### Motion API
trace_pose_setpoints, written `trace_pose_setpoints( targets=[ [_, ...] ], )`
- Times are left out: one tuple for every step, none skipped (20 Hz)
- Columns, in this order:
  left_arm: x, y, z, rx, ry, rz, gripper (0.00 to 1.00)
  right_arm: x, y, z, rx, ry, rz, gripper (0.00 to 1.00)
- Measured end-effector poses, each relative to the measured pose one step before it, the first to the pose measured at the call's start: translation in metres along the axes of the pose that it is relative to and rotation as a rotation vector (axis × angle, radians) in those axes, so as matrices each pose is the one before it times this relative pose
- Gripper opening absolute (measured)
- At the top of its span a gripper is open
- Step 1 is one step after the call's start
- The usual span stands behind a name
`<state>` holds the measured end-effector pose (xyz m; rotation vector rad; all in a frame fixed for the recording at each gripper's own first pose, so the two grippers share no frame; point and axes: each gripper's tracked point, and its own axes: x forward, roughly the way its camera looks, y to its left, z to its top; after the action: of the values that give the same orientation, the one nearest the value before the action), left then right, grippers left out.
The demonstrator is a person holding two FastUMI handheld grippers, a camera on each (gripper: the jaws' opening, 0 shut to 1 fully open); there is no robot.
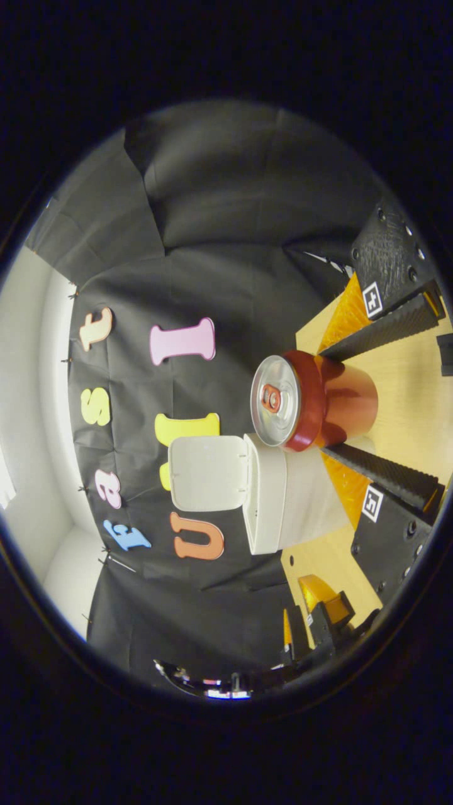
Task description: Press the lid of the desktop garbage bin to open it, pick up the crumpled paper on the desktop and throw it into the bin, then pick up the pop can on the desktop and drop it into the bin, and finally close the garbage bin lid.
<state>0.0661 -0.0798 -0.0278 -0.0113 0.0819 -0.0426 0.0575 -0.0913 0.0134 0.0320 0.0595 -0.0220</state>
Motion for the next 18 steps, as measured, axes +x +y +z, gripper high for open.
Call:
trace_pose_setpoints(
  targets=[
    [-0.00272, 0.00571, -0.00101, -0.00536, -0.00252, 0.00533, 0.97, -0.00134, 0.00009, 0.00021, 0.00636, 0.00331, -0.00490, 0.81],
    [-0.00301, 0.00266, 0.00106, -0.00041, -0.00864, -0.00279, 0.98, -0.00136, -0.00103, 0.00042, -0.00072, 0.00151, -0.01193, 0.81],
    [-0.00303, 0.00364, 0.00007, -0.00272, -0.00598, 0.00257, 0.98, -0.00194, -0.00117, -0.00016, -0.00216, 0.00265, -0.01569, 0.81],
    [-0.00280, 0.00476, -0.00175, -0.00015, -0.00258, 0.00338, 0.97, -0.00198, 0.00042, -0.00025, -0.00436, -0.00124, -0.01289, 0.81],
    [-0.00160, 0.00172, 0.00107, -0.00157, -0.00666, -0.00416, 0.98, -0.00208, 0.00235, -0.00079, -0.00935, -0.00064, -0.00701, 0.81],
    [-0.00392, 0.00303, -0.00018, -0.00701, -0.00299, -0.00465, 0.97, -0.00279, 0.00292, -0.00046, -0.01045, 0.00137, -0.00278, 0.81],
    [-0.00270, 0.00034, 0.00080, -0.00703, -0.00488, -0.00716, 0.97, -0.00315, 0.00398, -0.00095, -0.00687, -0.00147, 0.00114, 0.81],
    [-0.00364, -0.00033, 0.00012, -0.00276, 0.00189, -0.00881, 0.97, -0.00367, 0.00561, 0.00128, -0.00930, -0.00445, 0.01086, 0.81],
    [-0.00227, -0.00123, -0.00101, 0.00587, 0.00619, -0.01127, 0.97, -0.00373, 0.00525, 0.00009, -0.00881, -0.00466, 0.00825, 0.81],
    [-0.00198, -0.00255, -0.00092, 0.00708, 0.00319, -0.00748, 0.97, -0.00269, 0.00234, 0.00195, -0.00677, -0.00669, -0.00085, 0.81],
    [-0.00274, -0.00154, -0.00092, 0.00769, 0.00474, -0.00951, 0.97, -0.00200, 0.00124, 0.00150, -0.01170, -0.00494, -0.00893, 0.81],
    [-0.00257, -0.00158, -0.00075, 0.00302, 0.00020, -0.01213, 0.97, -0.00061, 0.00135, 0.00298, -0.01390, -0.00368, -0.01531, 0.80],
    [-0.00202, -0.00129, -0.00148, -0.00127, 0.00320, -0.00981, 0.97, -0.00304, 0.00281, 0.00542, -0.00875, -0.01733, -0.01044, 0.81],
    [-0.00032, -0.00125, -0.00077, -0.00097, -0.00069, -0.00761, 0.97, -0.00300, 0.00522, 0.00808, -0.00636, -0.02493, 0.00186, 0.80],
    [-0.00081, 0.00065, 0.00061, 0.00923, -0.00335, -0.00728, 0.97, -0.00169, 0.00534, 0.00520, -0.00881, -0.01393, -0.00165, 0.81],
    [-0.00173, 0.00251, -0.00129, -0.00096, 0.00269, 0.00363, 0.97, -0.00059, 0.00401, 0.00379, -0.01407, -0.00846, 0.00003, 0.81],
    [-0.00178, 0.00284, -0.00104, 0.00415, 0.00314, -0.00154, 0.97, 0.00025, 0.00407, 0.00391, -0.01720, -0.00578, 0.00010, 0.81],
    [0.00151, 0.00457, 0.00096, -0.00186, 0.00035, 0.00577, 0.97, 0.00074, 0.00457, 0.00448, -0.01775, -0.00046, -0.00101, 0.81]
  ],
)
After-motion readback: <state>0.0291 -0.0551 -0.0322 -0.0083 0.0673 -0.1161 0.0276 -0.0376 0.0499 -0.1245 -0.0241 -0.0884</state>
